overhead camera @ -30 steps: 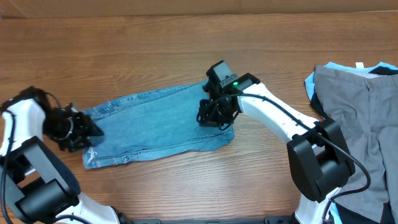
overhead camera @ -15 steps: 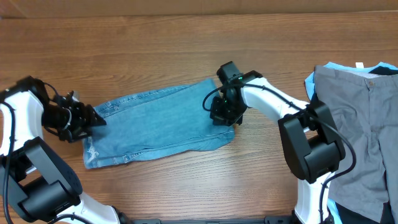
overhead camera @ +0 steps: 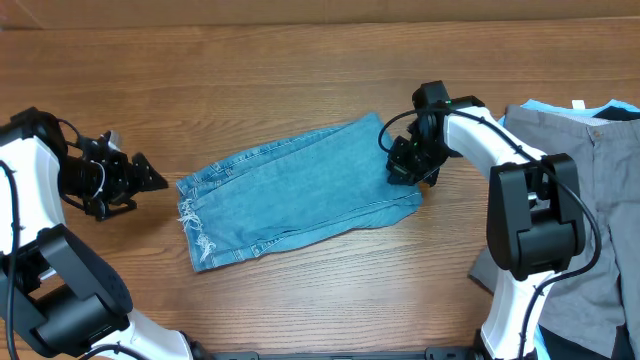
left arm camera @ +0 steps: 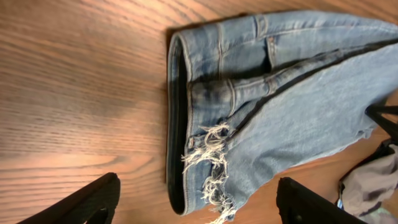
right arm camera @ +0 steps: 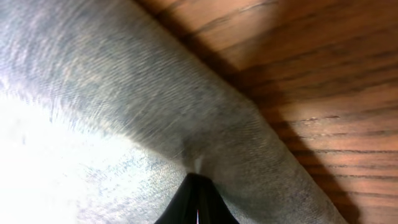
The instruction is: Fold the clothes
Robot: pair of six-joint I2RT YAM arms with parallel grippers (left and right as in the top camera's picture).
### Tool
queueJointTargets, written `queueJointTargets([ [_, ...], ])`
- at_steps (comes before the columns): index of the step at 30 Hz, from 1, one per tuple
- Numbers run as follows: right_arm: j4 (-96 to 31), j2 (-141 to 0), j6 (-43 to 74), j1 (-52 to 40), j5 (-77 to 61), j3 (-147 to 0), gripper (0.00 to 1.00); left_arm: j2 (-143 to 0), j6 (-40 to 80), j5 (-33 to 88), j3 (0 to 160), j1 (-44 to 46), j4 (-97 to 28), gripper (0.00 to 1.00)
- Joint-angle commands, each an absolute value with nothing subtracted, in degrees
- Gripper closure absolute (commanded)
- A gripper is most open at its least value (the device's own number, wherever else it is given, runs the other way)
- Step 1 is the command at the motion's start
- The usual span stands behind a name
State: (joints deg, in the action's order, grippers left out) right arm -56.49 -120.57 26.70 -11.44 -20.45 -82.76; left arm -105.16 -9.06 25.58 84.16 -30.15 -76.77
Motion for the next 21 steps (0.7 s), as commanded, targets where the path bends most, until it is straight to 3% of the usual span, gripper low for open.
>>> queueJointTargets([
  [1,-57.63,-118.78,20.73,-13.23,-16.95,-82.89,0.96,-104.77,-10.52,27.31,80.31,-29.15,-75.64,0.18],
  [8,-57.56,-111.98,17.5,-18.55,-21.17,-82.89,0.96,-104.77,-10.5,26.83,68.66,-25.08,-64.47,0.22],
  [11,-57.34,-111.77,17.52,-21.19,-24.99,-82.89,0.96,-104.77,-9.8,24.97,64.97,-23.49,-59.35,0.15],
  [16,-54.13,-112.05,17.87,-25.85,-26.22,-81.32,0.95,-104.77,-4.12,15.64,61.43,-21.71,-54.87,0.12],
  [21,-51.66,-113.1,21.45,-29.45,-25.71,-79.37,0.95,-104.79,-2.39,15.53,58.3,-21.17,-51.83,0.11],
])
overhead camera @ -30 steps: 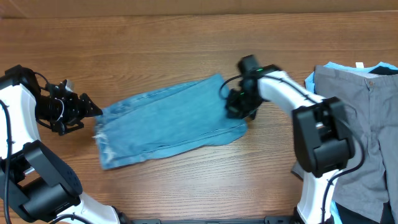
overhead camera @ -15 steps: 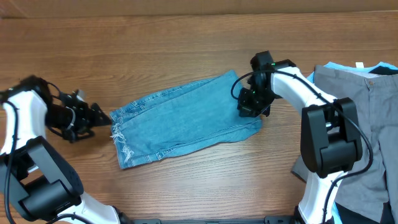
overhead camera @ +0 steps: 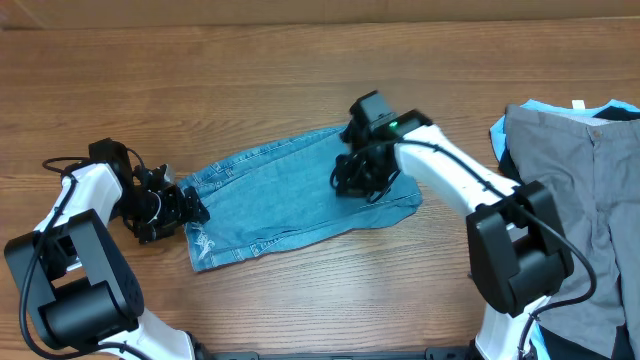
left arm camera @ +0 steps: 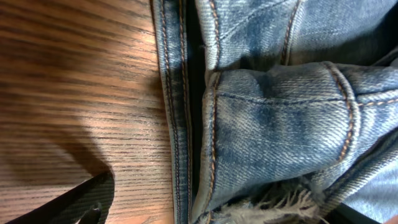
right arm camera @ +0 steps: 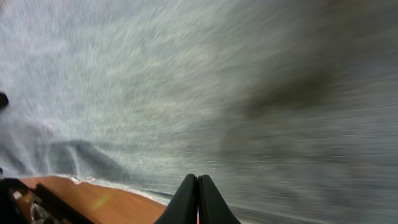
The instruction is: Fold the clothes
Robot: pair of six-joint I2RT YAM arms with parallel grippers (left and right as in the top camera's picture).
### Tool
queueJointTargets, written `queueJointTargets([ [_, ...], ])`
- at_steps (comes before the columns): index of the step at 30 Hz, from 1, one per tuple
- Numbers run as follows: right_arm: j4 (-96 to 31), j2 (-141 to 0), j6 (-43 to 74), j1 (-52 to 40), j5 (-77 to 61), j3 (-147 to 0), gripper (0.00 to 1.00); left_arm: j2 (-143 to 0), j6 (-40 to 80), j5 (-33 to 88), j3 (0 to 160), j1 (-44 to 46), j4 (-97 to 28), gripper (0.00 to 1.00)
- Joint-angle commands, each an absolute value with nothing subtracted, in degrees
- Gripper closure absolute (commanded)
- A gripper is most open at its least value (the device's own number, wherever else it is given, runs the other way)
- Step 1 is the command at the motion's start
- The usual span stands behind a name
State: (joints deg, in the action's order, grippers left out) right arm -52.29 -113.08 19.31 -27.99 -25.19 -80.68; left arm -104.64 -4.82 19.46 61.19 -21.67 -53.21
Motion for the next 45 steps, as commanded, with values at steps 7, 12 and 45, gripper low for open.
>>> queueJointTargets([
  [7,-49.41,-115.68,22.76,-31.07,-25.58,-77.82,0.95,-104.79,-1.23,18.85,51.37,-20.21,-45.98,0.27],
  [12,-48.86,-115.92,22.79,-31.11,-25.58,-77.71,0.95,-104.79,-0.78,19.99,46.92,-18.52,-42.7,0.31],
  [45,-53.78,-105.56,22.52,-29.26,-24.45,-81.14,0.96,-103.7,1.69,2.81,94.19,-20.27,-87.09,0.96],
])
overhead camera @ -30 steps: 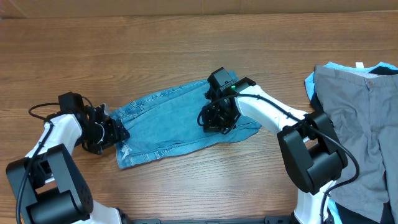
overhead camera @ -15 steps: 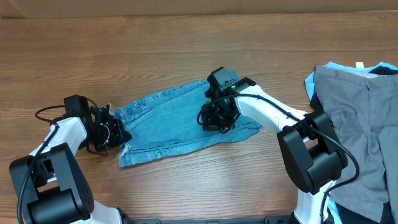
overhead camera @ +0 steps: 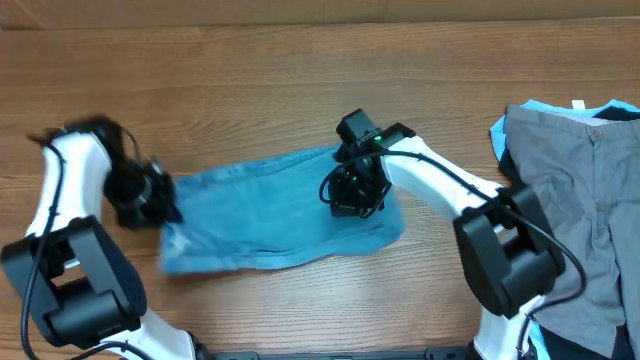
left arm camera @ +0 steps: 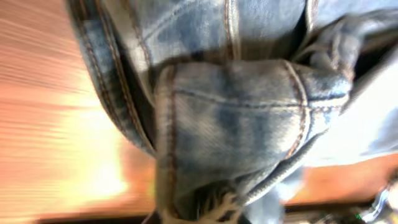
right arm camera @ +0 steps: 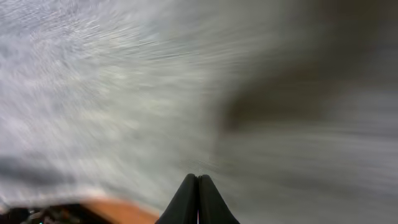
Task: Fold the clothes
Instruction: 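Lift the left side of the folded jeans with the left gripper and fold rightward, then carry the left end over the bundle with the left gripper and release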
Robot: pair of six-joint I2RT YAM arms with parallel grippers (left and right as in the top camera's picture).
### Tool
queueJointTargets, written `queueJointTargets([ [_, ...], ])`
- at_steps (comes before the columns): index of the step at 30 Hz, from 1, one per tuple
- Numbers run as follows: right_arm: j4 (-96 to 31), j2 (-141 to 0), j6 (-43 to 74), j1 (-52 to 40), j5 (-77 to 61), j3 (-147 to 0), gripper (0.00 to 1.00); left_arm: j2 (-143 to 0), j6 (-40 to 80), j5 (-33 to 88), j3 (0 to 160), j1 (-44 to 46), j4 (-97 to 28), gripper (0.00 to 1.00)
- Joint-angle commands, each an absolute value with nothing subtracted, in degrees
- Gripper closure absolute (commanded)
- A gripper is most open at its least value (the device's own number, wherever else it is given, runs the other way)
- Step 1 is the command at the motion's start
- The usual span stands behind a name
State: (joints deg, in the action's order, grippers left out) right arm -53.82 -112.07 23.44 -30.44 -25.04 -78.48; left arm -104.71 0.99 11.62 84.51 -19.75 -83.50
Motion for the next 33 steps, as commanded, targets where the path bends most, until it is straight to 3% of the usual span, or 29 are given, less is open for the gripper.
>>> queueJointTargets([
  [1,-53.91,-104.4,22.7,-28.84,-24.49,-81.3,0.96,-103.7,1.76,1.91,98.48,-20.23,-89.58,0.96],
  [9,-57.19,-101.14,22.72,-24.56,-24.47,-81.47,0.96,-103.63,3.88,1.74,116.53,-16.93,-96.77,0.96],
  [18,-58.04,-101.14,22.5,-23.49,-23.83,-81.47,0.96,-104.27,13.08,-1.41,114.17,-6.31,-92.03,0.96],
  [33,-59.77,-101.21,22.74,-23.49,-18.5,-81.45,0.96,-104.75,30.26,-6.68,101.45,7.38,-72.6,0.96],
])
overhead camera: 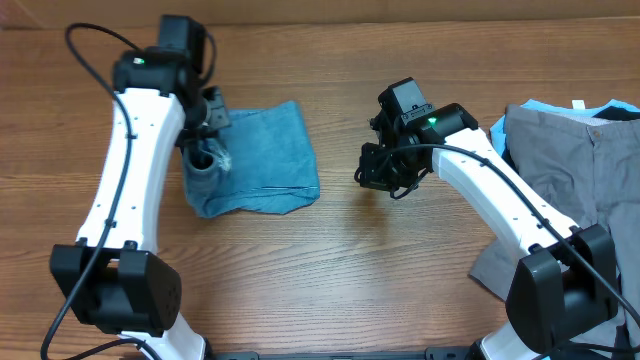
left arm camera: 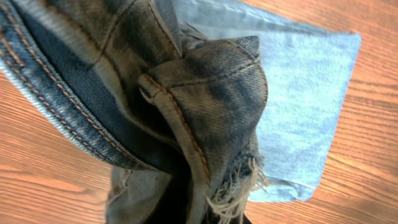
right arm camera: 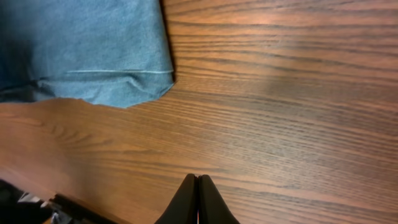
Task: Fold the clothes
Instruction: 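Carry the left end over the bundle with the left gripper and release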
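The blue denim shorts [overhead camera: 262,160] lie bunched into a short doubled shape at the left-centre of the table. My left gripper [overhead camera: 207,148] is shut on their frayed hem end, holding it lifted over the left part of the pile. In the left wrist view the thick seam and frayed threads [left arm camera: 205,112] fill the frame and hide the fingers. My right gripper [overhead camera: 384,177] is shut and empty over bare wood, right of the shorts. In the right wrist view its closed fingertips [right arm camera: 198,198] point at the table, with the shorts' corner [right arm camera: 93,56] at upper left.
A pile of other clothes sits at the right edge: a grey garment [overhead camera: 575,170] on top, with a light blue one [overhead camera: 535,105] peeking out behind. The wooden table [overhead camera: 400,270] shows between the shorts and the pile.
The shorts were stretched out long, the right gripper pressing their middle. Now they are a shorter heap further left, the left gripper is higher with the hem end, and the right gripper is off the cloth.
First the shorts lay spread out, my right gripper at their right end and my left gripper open beside the left end. Then the right gripper was on the middle and the left at the hem. The left then held the hem; now the shorts are doubled up.
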Robot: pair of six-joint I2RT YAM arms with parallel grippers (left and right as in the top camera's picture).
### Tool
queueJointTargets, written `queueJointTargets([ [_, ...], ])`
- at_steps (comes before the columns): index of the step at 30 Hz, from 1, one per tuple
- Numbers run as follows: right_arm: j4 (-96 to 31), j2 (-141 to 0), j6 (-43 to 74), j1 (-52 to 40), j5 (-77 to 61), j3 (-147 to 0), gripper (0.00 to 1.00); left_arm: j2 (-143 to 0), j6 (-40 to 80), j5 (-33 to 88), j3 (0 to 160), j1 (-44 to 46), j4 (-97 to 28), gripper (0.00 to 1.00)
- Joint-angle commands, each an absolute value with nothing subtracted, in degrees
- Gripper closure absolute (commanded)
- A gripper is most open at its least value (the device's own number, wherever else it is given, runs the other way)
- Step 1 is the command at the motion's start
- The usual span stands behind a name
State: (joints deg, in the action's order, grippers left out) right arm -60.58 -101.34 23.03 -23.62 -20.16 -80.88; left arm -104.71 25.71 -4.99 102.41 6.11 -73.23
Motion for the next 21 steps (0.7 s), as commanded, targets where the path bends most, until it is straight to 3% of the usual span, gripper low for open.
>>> queueJointTargets([
  [1,-58.92,-101.32,22.7,-23.49,-18.48,-81.45,0.96,-104.75,30.28,-6.96,101.45,7.53,-72.58,0.96],
  [11,-55.94,-102.13,24.49,-22.63,-18.02,-81.45,0.96,-104.9,35.62,-3.03,101.3,9.04,-67.79,0.96],
  [21,-57.1,-102.13,24.51,-22.63,-18.02,-81.43,0.96,-110.89,36.47,-3.2,99.77,18.04,-60.25,0.94],
])
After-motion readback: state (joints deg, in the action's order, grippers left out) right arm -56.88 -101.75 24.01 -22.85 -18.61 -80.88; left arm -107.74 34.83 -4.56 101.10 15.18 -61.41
